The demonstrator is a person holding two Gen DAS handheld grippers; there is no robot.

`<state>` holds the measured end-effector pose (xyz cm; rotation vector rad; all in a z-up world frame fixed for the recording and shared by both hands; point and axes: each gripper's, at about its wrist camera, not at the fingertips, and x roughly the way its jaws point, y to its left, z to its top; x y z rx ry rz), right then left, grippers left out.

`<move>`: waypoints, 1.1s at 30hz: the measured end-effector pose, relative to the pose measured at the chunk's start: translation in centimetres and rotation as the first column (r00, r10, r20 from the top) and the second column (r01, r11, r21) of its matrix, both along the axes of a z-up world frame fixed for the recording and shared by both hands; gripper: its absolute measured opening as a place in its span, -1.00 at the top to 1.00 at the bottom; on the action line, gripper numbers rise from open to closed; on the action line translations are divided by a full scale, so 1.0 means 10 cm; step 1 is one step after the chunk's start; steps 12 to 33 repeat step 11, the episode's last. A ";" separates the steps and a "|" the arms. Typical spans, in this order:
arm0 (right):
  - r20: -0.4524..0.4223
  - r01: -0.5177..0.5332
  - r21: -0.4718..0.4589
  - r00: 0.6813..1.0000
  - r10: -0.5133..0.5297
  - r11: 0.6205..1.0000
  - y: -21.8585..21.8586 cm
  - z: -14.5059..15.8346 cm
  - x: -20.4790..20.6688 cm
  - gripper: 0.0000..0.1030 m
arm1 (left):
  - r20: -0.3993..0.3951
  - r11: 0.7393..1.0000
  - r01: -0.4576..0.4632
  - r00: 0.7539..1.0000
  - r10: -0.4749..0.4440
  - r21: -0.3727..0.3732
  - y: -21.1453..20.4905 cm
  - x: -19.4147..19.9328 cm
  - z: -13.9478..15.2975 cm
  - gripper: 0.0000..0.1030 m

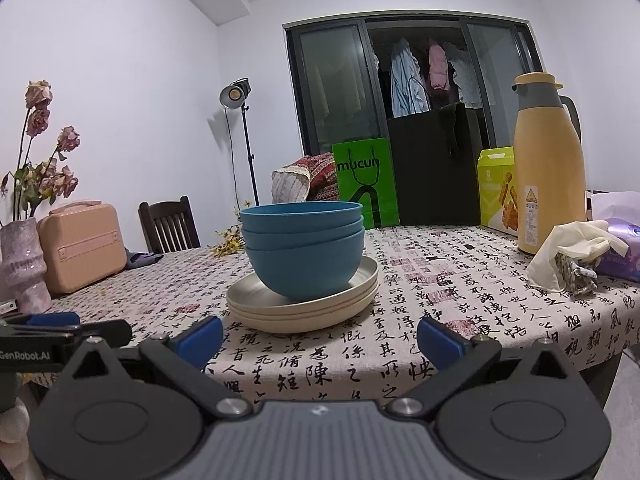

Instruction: Organize plates and bowls

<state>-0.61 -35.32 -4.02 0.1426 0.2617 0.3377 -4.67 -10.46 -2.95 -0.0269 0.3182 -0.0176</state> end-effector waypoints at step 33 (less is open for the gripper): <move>-0.012 0.004 -0.002 1.000 -0.004 1.000 0.00 -0.02 0.05 -1.00 | 0.007 1.000 0.009 1.000 -0.009 -0.015 0.02 0.01 0.00 -1.00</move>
